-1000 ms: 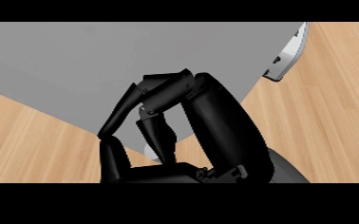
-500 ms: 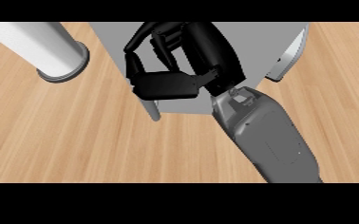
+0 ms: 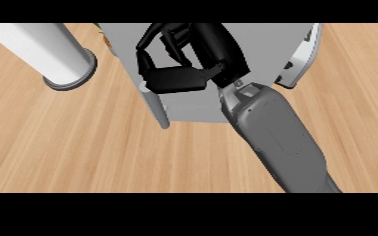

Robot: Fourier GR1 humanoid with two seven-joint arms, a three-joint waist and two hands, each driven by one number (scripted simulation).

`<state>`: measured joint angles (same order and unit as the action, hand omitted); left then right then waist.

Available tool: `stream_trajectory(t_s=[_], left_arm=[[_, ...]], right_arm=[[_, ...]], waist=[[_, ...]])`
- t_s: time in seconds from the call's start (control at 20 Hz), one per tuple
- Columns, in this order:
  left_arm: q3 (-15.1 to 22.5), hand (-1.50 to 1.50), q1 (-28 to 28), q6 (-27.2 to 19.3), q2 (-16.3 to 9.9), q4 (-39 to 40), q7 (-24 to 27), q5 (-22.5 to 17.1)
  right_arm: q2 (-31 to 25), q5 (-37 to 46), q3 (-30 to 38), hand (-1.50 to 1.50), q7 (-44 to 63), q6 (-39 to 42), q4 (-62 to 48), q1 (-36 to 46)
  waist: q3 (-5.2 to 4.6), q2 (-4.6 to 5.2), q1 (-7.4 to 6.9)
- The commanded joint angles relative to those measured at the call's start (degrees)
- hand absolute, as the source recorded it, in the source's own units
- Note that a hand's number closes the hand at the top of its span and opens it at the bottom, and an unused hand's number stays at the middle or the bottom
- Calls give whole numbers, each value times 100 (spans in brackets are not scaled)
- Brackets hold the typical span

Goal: Pick up the bottled water, place it into the cabinet and close the cabinet

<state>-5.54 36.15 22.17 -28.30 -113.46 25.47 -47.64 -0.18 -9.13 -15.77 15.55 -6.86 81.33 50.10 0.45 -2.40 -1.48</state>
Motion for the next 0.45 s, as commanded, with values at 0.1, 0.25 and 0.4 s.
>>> stream_trajectory(t_s=[0.1,0.25,0.4], left_arm=[[-54,150,-210,16,-71,-59,-159,-258],[-94,150,-225,8,-106,-73,-182,-208],[-45,150,-201,61,-88,-66,-208,-191]], right_arm=[[-235,150,525,150,-140,-90,-1330,279],[-349,148,574,150,-347,-19,-1347,68],[-160,215,510,150,-227,-195,-1375,189]], waist=[[-52,353,-107],[-49,373,-129],[-57,344,-168]])
